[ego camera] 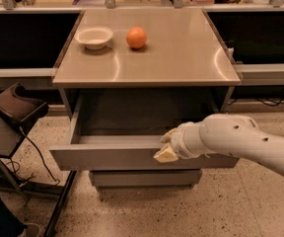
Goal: Open top drawer
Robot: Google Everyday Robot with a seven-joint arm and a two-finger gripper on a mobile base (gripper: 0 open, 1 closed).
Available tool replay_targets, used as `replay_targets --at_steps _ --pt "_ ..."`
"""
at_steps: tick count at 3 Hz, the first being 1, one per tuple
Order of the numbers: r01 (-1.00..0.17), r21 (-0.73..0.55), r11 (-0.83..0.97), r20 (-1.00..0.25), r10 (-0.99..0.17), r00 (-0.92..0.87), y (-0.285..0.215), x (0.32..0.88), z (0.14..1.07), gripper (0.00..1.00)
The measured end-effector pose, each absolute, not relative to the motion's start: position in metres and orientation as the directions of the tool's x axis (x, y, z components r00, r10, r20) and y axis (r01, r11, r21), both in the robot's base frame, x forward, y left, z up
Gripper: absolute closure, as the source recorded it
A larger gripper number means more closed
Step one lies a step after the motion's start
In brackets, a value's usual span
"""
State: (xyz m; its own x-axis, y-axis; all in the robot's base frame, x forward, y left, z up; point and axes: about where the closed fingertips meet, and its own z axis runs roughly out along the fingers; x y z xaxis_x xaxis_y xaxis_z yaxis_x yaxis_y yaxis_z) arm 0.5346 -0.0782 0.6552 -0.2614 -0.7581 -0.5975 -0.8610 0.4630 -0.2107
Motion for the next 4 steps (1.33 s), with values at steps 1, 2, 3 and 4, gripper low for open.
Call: replay_targets --at_steps 1,2,3,4 --pt "-0.859 -0.214 0.465 -0.605 -0.754 -0.257 -0.079 0.521 0.651 1.00" --pt "-0.859 -0.214 0.465 -0.605 -0.754 -0.257 -0.079 0.521 0.655 1.00" --pt "-0.858 -0.216 0.466 -0.612 -0.750 -0.253 -0.080 0.511 0.652 1.00" --pt "-0.858 -0.216 0.466 -0.612 -0.750 -0.253 -0.080 0.511 0.655 1.00"
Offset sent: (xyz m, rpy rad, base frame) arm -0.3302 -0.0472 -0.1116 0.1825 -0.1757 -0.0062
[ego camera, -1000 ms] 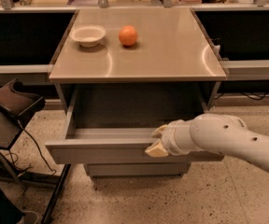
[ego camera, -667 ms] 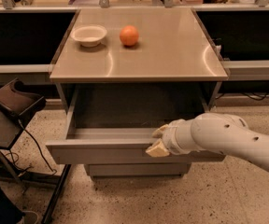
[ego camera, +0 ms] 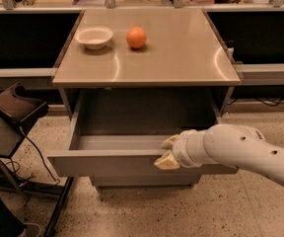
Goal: Open top drawer
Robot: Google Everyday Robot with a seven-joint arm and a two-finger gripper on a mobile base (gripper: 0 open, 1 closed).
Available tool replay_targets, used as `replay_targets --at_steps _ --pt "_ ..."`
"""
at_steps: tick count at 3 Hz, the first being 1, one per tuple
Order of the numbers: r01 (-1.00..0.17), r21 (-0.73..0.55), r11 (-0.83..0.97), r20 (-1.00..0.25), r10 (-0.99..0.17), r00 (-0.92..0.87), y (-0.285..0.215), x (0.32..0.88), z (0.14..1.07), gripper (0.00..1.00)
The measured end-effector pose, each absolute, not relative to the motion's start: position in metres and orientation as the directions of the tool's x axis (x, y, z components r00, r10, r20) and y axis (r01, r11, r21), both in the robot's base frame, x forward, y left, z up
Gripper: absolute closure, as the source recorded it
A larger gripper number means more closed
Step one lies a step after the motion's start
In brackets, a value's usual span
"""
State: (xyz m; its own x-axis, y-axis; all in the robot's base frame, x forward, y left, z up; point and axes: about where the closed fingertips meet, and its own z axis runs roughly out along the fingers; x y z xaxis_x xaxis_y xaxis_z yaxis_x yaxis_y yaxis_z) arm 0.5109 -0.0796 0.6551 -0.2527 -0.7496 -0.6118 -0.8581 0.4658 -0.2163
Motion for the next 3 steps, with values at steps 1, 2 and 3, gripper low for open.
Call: replay_targets --at_steps 1,2,3 --pt "-0.857 -0.218 0.467 -0.619 -0.745 -0.249 -0.0802 0.5007 0.6516 1.00" --pt "-0.857 -0.218 0.467 -0.619 -0.745 -0.249 -0.0803 0.5006 0.6552 1.00" --pt "-0.857 -0.218 0.467 -0.625 -0.741 -0.246 -0.0807 0.4924 0.6522 1.00"
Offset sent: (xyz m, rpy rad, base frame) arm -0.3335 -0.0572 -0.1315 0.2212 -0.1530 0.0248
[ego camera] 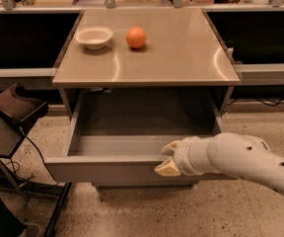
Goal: Open top drawer
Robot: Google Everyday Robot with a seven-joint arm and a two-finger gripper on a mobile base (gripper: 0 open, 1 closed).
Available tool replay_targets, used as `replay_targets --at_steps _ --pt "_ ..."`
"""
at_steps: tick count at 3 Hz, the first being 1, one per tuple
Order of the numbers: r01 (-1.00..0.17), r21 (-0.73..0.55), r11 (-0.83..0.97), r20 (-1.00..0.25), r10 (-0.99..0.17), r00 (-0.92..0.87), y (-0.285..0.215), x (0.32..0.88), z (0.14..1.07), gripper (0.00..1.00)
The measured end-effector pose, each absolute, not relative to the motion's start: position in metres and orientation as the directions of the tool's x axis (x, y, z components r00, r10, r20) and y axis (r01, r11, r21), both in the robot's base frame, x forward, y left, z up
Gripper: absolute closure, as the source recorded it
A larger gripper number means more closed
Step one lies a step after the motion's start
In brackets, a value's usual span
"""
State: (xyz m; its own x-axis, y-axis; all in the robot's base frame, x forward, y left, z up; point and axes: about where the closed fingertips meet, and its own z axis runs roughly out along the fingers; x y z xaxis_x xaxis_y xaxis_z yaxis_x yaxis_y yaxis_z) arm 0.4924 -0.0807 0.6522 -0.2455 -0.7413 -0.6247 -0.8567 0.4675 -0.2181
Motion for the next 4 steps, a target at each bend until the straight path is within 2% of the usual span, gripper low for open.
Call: replay_targets --at_steps 4 --pt "-0.856 -0.218 0.468 -0.637 -0.733 -0.239 -0.081 0.477 0.653 1.00"
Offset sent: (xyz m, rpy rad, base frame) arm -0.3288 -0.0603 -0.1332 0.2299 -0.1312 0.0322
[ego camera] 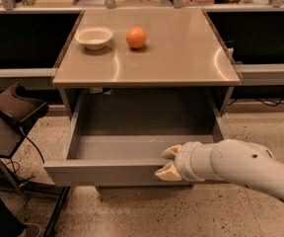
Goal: Open top drawer
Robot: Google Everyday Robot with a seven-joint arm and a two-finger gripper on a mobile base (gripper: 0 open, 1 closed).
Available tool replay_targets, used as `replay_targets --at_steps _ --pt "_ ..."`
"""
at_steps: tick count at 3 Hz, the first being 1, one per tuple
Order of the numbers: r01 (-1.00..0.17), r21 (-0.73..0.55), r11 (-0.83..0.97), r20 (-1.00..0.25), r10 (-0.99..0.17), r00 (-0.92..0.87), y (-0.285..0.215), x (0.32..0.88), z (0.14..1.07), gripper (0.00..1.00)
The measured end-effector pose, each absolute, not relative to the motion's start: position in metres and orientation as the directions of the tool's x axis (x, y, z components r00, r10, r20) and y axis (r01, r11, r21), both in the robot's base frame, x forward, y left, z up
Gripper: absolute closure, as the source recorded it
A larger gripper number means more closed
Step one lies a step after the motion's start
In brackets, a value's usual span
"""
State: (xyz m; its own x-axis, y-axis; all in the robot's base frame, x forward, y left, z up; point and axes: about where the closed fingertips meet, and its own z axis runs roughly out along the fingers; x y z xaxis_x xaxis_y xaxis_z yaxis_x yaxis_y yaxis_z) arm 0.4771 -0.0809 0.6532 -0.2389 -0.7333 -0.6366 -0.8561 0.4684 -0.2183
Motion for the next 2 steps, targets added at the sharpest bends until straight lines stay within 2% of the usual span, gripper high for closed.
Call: replay_targets --at_steps 2 --pt "-0.856 -0.219 0.469 -0.642 -0.730 -0.236 -0.0807 0.4711 0.6525 1.00"
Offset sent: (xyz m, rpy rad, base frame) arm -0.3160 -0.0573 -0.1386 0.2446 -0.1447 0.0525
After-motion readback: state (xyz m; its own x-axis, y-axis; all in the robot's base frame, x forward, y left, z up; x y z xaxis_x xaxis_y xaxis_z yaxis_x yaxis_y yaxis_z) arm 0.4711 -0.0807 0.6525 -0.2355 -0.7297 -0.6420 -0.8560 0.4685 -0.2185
